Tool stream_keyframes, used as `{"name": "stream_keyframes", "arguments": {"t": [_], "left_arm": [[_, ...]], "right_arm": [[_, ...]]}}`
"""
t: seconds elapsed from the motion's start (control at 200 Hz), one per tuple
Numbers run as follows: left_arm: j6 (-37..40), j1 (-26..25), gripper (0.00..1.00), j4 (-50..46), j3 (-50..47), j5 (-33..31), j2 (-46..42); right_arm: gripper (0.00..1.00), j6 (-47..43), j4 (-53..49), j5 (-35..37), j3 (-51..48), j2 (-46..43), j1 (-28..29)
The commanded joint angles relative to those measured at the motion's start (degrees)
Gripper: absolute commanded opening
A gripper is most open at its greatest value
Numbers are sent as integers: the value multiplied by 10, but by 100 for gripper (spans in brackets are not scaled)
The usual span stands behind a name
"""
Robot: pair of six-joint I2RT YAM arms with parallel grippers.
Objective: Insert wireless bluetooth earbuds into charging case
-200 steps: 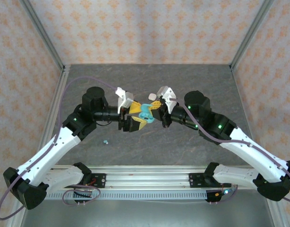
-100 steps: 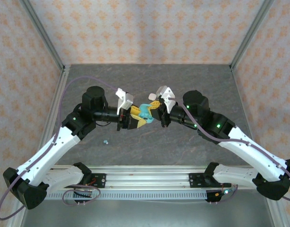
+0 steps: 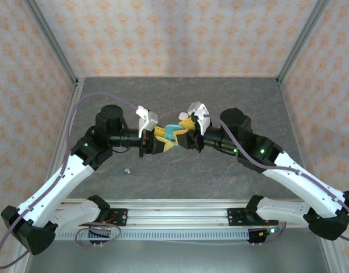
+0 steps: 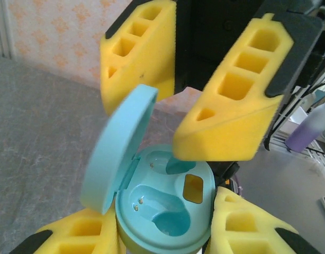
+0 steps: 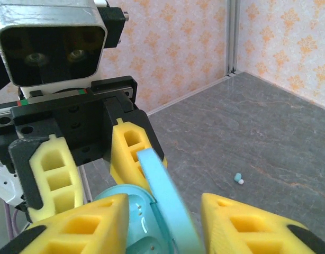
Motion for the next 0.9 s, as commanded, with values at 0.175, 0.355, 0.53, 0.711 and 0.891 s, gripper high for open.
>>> {"name": "stream_keyframes", "arguments": {"t": [0.175,0.355,0.53,0.711,0.891], "left_arm": [[-2,20,19,-27,-17,-49,-39],[23,27,20,-87,-28,-87,-61],[29,30,20,-114,-34,-101,-84],[43,35,20,-153,-33,-123,-109],[58,37,20,-208,-19,-139,-139]], "right_arm": [[40,86,17,-1,35,-16,4],[40,146,-35,71,69,-4,2],[40,205,-102,127,112,31,-14],[40,284,-154,137,116,76,-61],[39,312,-155,122,91,146,-73]]}}
